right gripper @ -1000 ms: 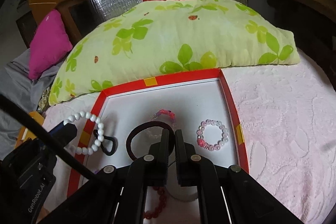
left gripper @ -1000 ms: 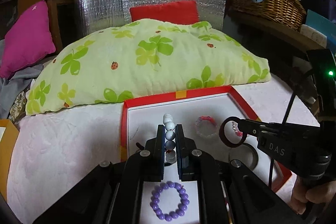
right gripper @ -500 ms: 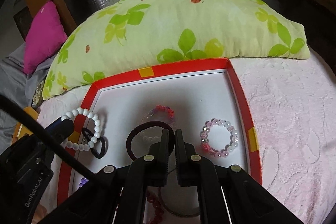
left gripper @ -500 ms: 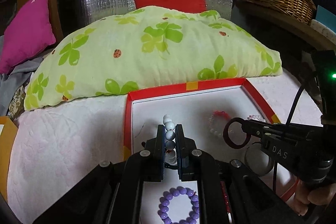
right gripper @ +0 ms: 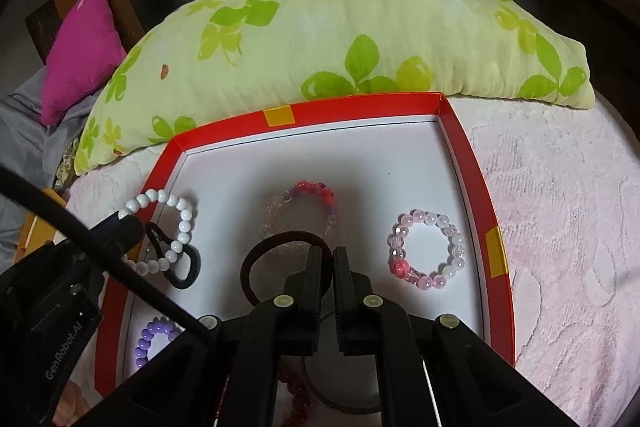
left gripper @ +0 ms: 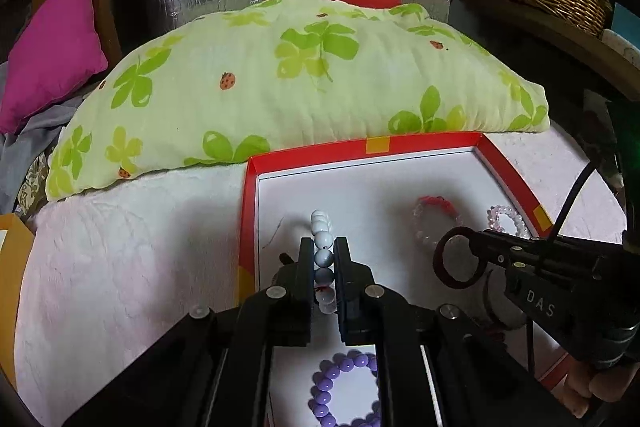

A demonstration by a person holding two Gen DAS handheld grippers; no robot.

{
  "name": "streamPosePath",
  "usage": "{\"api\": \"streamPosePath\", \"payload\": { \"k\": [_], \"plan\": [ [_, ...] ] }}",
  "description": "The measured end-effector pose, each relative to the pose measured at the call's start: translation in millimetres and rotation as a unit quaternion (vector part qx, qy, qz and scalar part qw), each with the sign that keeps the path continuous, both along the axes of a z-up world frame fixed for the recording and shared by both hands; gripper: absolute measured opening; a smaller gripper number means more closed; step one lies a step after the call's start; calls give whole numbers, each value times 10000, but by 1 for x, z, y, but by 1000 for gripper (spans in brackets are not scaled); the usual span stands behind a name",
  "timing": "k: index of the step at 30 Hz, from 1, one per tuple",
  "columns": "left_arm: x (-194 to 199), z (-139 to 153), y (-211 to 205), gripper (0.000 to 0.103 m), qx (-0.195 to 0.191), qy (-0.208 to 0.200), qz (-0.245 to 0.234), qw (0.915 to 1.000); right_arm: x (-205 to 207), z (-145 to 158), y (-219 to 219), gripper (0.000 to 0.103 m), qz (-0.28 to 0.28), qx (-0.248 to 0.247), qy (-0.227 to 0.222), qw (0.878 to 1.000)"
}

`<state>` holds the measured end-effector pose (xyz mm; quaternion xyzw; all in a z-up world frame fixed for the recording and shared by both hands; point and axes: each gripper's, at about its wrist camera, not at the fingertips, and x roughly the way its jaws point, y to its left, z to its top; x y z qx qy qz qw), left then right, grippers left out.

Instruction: Organize jewelry

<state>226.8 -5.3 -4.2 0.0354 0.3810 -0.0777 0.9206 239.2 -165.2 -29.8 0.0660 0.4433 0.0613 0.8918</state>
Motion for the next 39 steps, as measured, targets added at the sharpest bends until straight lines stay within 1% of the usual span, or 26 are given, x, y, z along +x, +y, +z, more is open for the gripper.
{"api": "streamPosePath", "payload": {
  "k": [5, 8, 10, 12, 13, 15, 17, 19, 23, 26, 31, 32, 34, 39],
  "plan": [
    [1, -2, 0, 10, 74, 78, 42, 9999, 0, -2, -1, 7, -39, 3, 49, 10000],
    [1, -4, -3, 10, 113, 132, -9, 9998, 0, -2, -2, 7, -60, -1, 40, 10000],
    [1, -4, -5, 10, 168, 161, -21, 9997, 1, -2, -3, 13, -66, 26, 66, 10000],
    [0, -4, -5, 11, 204, 157, -12, 9997, 0, -1, -4, 16, -84, 70, 68, 9999],
    [-1, -4, -5, 13, 213, 153, -2, 9997, 0, -1, -5, 16, -92, 79, 58, 9999],
    [-1, -4, -5, 22, 199, 167, 18, 9997, -1, 1, -7, 16, -104, 108, 40, 9999],
    [-2, -2, -6, 35, 219, 120, 30, 9997, -1, 2, -9, 17, -115, 135, 28, 9998],
    [-5, 0, -7, 43, 285, 52, 37, 9996, -2, 4, -10, 17, -133, 124, -6, 9998],
    [-8, 6, -9, 51, 338, -50, 35, 9994, -5, 7, -10, 17, -124, 100, -38, 9999],
    [-10, 9, -8, 57, 355, -87, 75, 9993, -8, 9, -12, 17, -141, 104, -70, 9998],
    [-15, 15, -7, 62, 334, -126, 187, 9992, -15, 14, -16, 17, -175, 151, -113, 9997],
    [-16, 16, -7, 63, 343, -133, 206, 9991, -16, 14, -16, 19, -175, 153, -117, 9997],
    [-18, 17, -7, 63, 378, -117, 242, 9989, -19, 16, -15, 28, -180, 127, -137, 9997],
    [-28, 23, -7, 65, 485, -147, 310, 9982, -31, 22, -12, 29, -127, 9, -247, 9996]
  ]
}}
